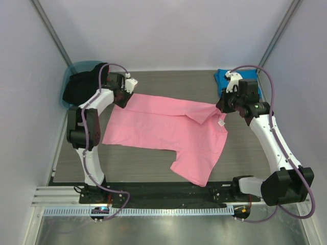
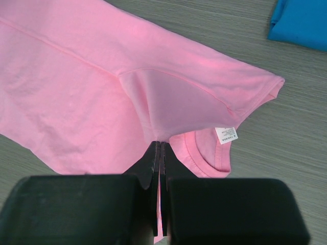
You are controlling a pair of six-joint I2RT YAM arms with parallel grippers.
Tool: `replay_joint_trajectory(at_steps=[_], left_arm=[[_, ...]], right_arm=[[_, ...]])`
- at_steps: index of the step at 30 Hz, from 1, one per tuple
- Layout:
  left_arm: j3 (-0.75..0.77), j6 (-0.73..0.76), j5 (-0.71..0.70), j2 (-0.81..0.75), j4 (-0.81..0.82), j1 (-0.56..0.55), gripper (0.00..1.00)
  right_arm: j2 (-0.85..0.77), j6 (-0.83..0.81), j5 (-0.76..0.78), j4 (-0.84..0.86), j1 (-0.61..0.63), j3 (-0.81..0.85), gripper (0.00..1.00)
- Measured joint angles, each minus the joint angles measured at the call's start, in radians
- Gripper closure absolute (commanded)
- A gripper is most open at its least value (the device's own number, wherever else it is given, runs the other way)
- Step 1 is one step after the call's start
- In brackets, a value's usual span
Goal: Fold and stack the t-shirts
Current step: Fold the tshirt
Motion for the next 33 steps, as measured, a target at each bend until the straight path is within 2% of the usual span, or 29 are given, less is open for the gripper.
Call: replay_joint_trajectory(at_steps=[6,18,26,33], left_arm=[[0.023,-0.018,-0.006,0.106,-0.044,0.000,0.73],[0.047,-0.018,-0.034,0.113,-0.041,0.006,0.74],[0.070,-0.011,-0.063,0.148,-0.034,0.050,0.76],[0.070,-0.005,-0.082,0.162,-0.029,0.057,0.76]], right_arm=[[0.034,-0.004,0.003,0.001,0.000,0.000,0.99],[0.095,-0.007,0.009,0.021,0.000,0.008,0.99],[0.105,-0.010,0.030,0.031,0.000,0.010,0.99],[0.179,-0.031,0.070,0.062,-0.003,0.037,0.99]])
